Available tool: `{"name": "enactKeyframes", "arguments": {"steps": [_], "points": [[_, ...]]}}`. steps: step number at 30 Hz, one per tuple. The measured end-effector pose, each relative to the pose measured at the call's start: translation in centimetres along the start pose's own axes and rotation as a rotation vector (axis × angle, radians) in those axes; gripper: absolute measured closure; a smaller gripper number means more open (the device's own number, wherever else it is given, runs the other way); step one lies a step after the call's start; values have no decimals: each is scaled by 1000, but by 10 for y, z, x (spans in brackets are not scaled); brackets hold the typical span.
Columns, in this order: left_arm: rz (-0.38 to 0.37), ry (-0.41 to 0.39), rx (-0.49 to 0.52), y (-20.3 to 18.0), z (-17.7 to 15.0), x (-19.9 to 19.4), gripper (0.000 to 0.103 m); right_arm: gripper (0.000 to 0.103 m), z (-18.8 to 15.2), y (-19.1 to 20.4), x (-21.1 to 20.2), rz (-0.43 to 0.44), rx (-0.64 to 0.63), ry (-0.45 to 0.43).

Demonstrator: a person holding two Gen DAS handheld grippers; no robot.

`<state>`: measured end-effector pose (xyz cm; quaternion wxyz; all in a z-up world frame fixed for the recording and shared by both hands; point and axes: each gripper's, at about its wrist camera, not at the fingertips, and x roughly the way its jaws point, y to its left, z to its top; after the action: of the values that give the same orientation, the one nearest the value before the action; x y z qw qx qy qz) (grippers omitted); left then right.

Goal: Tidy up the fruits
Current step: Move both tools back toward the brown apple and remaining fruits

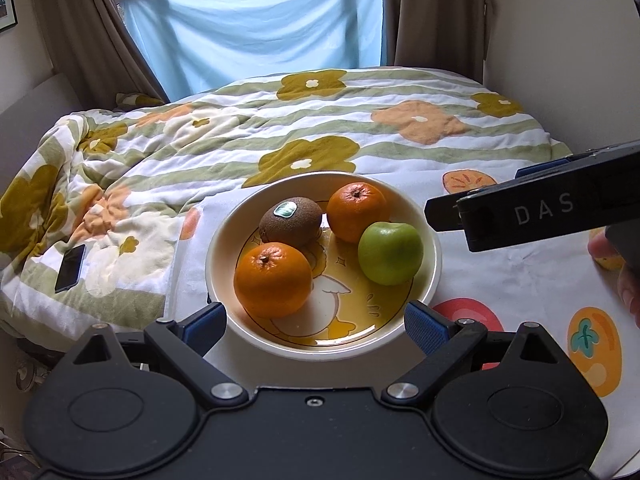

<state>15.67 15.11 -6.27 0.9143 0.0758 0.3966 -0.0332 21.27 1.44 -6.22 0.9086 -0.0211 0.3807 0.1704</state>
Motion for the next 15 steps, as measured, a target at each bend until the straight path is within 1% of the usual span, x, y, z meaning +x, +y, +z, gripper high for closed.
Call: {"name": "enactKeyframes", "arguments": {"steps": [2, 8, 15], "points": [[20, -10, -1, -10, 1, -10, 3, 0, -4, -8, -15, -3, 2, -13], [53, -23, -3, -50, -2, -41, 3, 0, -21, -41, -62, 0, 20, -29], [49, -49, -25, -100, -3, -69, 3, 0, -48, -93, -118, -20, 44, -41]]}}
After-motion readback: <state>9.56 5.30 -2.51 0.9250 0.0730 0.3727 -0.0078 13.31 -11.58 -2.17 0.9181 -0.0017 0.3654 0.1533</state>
